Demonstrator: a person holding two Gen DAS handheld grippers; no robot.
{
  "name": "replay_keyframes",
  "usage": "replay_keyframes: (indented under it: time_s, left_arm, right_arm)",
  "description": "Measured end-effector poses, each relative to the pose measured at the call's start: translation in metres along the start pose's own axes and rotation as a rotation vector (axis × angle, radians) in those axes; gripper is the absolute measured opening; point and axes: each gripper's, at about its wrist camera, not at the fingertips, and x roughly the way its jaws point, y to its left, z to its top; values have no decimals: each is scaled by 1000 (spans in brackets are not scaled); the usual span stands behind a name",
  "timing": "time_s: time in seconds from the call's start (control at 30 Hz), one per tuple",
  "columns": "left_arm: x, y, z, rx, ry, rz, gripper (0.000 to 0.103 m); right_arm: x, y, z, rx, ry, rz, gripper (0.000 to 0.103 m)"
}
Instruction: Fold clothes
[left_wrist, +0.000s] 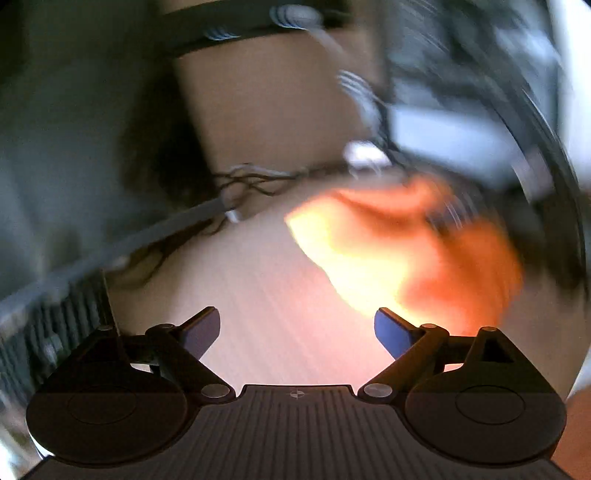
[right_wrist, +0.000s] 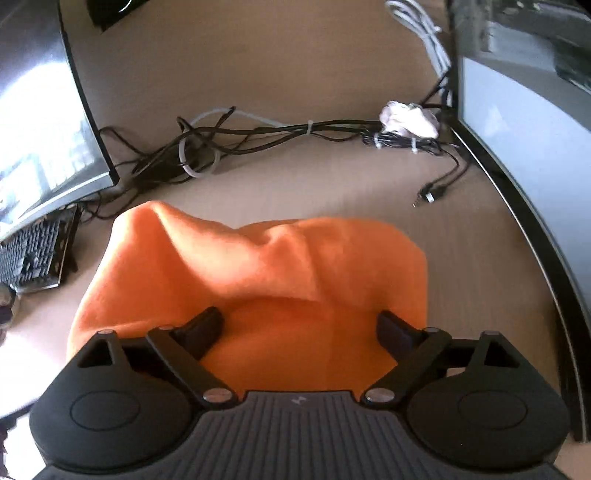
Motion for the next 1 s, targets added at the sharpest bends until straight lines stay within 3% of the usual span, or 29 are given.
replay_keyframes:
  time_s: [0.17, 0.27, 0.33, 0.4, 0.47, 0.53, 0.6, 0.77, 0.87, 1.0]
  left_arm:
    - [16, 34, 36, -390, -56, -281, 99]
    - [35, 37, 48, -551, -63, -435, 99]
    - [54, 33, 54, -609, -10, -481, 99]
    - [76, 21, 56, -628, 75, -497, 99]
    - [103, 9, 53, -638, 178, -465, 99]
    - [125, 3, 45, -662, 263, -408, 100]
    - [135, 2, 38, -675, 293, -391, 103]
    - [141, 8, 34, -717, 281, -411, 103]
    - [143, 12, 32, -743, 268, -428, 103]
    - [144, 33, 38, -860, 271, -452, 103]
  right_arm:
    - [-24, 19, 0, -98, -68, -49, 97]
    - [-44, 25, 9, -133, -132, -72, 103]
    - [-69, 26, 10, -152, -173, -30, 103]
    - [-90, 28, 8, -177, -185, 51, 103]
    - [-99, 30, -1, -183, -164, 144, 103]
    - [-87, 31, -12, -176, -92, 209, 103]
    - [-65, 26, -22, -132, -34, 213, 103]
    - [-39, 7, -30, 21, 20, 274, 103]
    - [-34, 5, -30, 14, 27, 275, 103]
    - [-32, 15, -32, -25, 33, 248, 103]
